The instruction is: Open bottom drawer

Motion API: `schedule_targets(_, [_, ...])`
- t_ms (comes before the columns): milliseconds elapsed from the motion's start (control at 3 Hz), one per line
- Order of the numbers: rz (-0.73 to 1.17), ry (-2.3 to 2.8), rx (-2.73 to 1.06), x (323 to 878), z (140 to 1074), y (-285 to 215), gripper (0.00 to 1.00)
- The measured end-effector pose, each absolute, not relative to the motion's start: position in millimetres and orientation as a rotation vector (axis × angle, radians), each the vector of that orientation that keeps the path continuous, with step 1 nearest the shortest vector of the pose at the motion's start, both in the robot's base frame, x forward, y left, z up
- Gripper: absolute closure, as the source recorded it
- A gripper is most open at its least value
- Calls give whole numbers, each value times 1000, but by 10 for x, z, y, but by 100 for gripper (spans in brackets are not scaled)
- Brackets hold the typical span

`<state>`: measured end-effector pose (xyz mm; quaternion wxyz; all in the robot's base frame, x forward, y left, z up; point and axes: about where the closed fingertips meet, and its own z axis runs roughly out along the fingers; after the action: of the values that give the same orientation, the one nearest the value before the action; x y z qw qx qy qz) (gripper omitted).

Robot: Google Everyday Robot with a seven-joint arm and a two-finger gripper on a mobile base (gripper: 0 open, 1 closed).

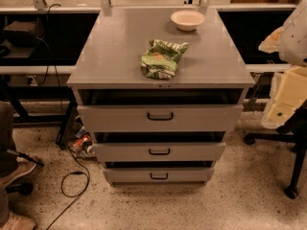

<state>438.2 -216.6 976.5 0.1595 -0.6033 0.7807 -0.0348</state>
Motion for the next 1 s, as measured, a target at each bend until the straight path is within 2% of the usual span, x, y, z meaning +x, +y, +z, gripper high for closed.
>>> schedule_targets(333, [-99,2231,-1724,4382,9764,-2166,0])
schedule_targets(1000, [183,2317,-1737,4345,7985,-2308,0])
